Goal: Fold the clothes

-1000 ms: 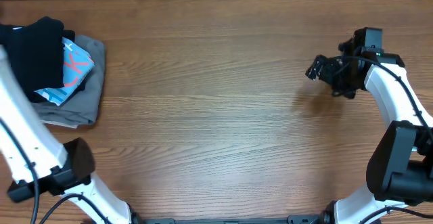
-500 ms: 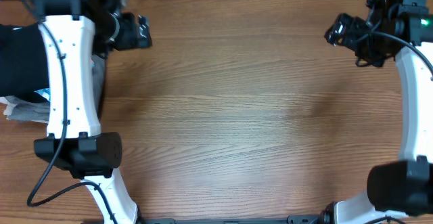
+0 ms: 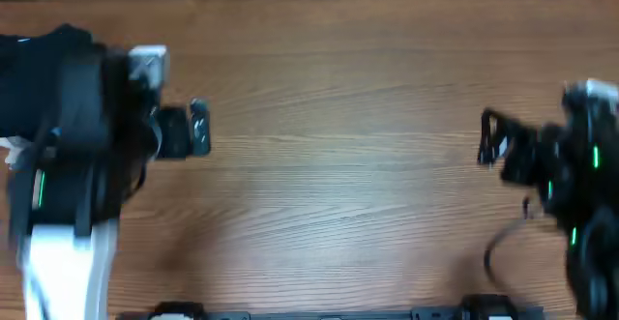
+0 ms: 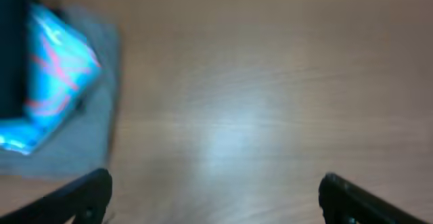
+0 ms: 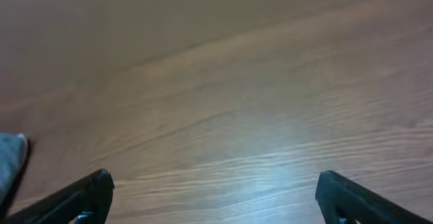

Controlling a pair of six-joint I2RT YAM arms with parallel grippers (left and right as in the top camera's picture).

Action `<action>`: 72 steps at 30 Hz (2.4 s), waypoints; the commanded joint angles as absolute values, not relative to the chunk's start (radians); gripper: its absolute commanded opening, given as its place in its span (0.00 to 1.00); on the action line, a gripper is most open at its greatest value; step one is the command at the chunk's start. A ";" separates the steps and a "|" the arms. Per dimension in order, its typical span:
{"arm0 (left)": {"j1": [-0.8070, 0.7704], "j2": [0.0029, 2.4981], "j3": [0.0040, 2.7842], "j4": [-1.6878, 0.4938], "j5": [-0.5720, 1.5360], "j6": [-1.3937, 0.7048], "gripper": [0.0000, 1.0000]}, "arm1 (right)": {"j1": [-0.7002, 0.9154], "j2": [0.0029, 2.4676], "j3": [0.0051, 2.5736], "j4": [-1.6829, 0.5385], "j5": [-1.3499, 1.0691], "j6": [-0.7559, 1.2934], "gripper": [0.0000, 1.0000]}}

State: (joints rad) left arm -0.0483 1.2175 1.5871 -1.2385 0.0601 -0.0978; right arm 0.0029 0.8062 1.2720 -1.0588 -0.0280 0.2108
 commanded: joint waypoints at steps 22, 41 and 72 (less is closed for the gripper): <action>-0.046 0.528 1.193 -1.465 -0.010 -0.142 1.00 | 0.005 0.531 1.039 -1.275 0.070 0.258 1.00; -0.046 0.528 1.193 -1.465 -0.010 -0.142 1.00 | -0.004 0.009 0.116 -0.094 0.041 0.121 1.00; -0.046 0.527 1.193 -1.465 -0.011 -0.142 1.00 | -0.007 0.016 0.012 -0.091 -0.020 0.133 1.00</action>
